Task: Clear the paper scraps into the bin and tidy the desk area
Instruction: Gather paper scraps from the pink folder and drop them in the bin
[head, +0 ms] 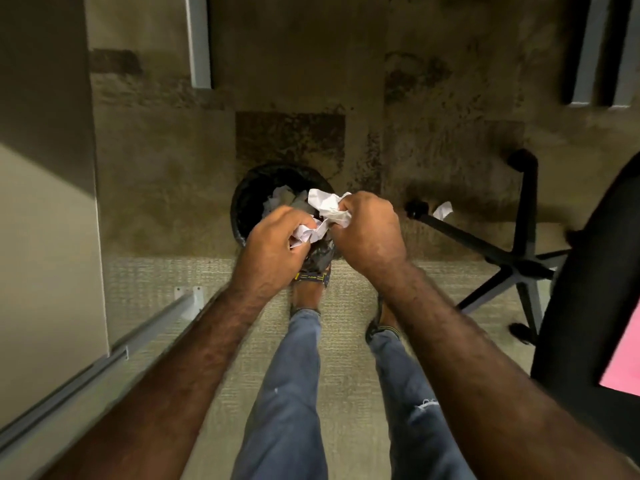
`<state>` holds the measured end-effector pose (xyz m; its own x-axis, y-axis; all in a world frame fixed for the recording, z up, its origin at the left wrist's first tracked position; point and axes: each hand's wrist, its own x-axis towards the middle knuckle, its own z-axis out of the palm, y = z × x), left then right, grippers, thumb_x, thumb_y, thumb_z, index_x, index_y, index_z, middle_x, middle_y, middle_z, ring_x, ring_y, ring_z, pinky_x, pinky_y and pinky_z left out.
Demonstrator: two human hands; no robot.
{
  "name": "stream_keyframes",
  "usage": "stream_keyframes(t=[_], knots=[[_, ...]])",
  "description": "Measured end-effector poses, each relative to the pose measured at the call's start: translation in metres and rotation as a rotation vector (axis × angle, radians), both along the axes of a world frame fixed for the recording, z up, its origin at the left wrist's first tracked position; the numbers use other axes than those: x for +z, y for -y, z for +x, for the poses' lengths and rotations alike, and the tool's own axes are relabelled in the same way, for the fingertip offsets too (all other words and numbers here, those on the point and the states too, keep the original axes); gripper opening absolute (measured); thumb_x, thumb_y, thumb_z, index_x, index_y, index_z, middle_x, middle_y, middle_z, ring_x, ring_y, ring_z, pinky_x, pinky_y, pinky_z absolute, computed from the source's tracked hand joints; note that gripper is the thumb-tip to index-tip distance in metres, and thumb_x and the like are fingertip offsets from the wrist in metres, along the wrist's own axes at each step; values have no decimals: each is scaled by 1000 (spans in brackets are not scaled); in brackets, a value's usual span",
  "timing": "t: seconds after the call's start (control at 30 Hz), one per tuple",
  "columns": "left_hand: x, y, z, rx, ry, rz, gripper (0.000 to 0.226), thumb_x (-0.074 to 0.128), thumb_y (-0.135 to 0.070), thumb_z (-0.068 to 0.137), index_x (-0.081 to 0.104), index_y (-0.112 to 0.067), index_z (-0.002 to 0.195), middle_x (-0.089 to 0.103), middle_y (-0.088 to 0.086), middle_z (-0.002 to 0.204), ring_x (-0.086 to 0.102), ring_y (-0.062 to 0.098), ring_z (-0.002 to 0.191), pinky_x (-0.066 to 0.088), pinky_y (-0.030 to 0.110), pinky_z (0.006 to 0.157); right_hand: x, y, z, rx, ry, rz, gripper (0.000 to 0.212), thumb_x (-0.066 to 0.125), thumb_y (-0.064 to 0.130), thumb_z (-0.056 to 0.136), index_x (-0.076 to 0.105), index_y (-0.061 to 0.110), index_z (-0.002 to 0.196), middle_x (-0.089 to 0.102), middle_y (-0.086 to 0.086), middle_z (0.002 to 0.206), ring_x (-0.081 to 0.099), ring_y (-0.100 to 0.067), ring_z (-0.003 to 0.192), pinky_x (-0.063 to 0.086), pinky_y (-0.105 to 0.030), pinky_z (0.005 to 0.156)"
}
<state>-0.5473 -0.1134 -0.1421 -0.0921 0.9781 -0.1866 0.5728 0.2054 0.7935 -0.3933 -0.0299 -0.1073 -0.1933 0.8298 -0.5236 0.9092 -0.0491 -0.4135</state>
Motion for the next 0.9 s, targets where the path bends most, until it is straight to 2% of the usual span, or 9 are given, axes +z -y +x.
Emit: stream_keyframes(t=[0.17, 0.23, 0.33, 0.47, 0.57, 0.63, 0.8, 0.9], knots=[[-21, 14, -25, 49, -29, -33, 22, 71, -1, 88, 72, -16, 104, 67, 2, 103, 59, 11, 84, 51, 26, 71, -27, 7, -31, 86, -14, -4, 15, 68, 19, 86, 73, 7, 95, 69, -14, 102, 67, -36, 94, 38, -30, 69], [-30, 16, -33, 64, -43, -48, 21, 71, 1, 88, 72, -12, 103, 67, 5, 103, 59, 14, 84, 53, 31, 71, -39, 9, -40, 119, -10, -14, 18, 69, 20, 87, 73, 7, 99, 68, -15, 107, 66, -37, 98, 42, -32, 71], [-44, 18, -41, 79, -68, -64, 26, 70, 6, 85, 72, -9, 106, 65, 7, 106, 59, 15, 85, 53, 31, 74, -56, 13, -51, 144, -17, -33, 27, 72, 23, 88, 72, 10, 111, 65, -13, 115, 65, -35, 105, 49, -36, 80], [-58, 20, -48, 118, -105, -120, 42, 72, 3, 86, 67, -11, 125, 62, 8, 121, 62, 20, 97, 50, 26, 82, -70, 17, -60, 123, -69, -60, 36, 74, 23, 87, 69, 14, 121, 62, -11, 119, 64, -32, 106, 51, -34, 82], [-65, 21, -52, 137, -107, -155, 52, 76, -5, 88, 62, -18, 137, 57, 3, 127, 61, 17, 100, 56, 31, 86, -75, 18, -64, 93, -105, -107, 53, 78, 22, 84, 64, 20, 135, 59, -7, 130, 63, -27, 115, 52, -34, 92], [-68, 22, -52, 145, -94, -139, 55, 77, -6, 88, 60, -16, 140, 56, 6, 130, 61, 17, 104, 57, 33, 90, -77, 19, -65, 85, -117, -127, 62, 81, 22, 81, 61, 24, 140, 57, -7, 135, 61, -26, 120, 52, -34, 96], [-71, 25, -51, 139, -90, -148, 69, 80, -3, 85, 53, -10, 148, 51, 13, 144, 57, 26, 129, 57, 45, 103, -82, 18, -65, 65, -133, -132, 68, 83, 27, 82, 56, 22, 145, 58, -11, 137, 61, -30, 122, 54, -39, 98], [-75, 22, -48, 117, -112, -151, 73, 83, -6, 85, 51, -11, 150, 50, 11, 145, 54, 25, 134, 54, 43, 107, -85, 14, -61, 72, -127, -129, 68, 84, 26, 83, 56, 22, 144, 58, -11, 136, 60, -31, 123, 54, -40, 100]])
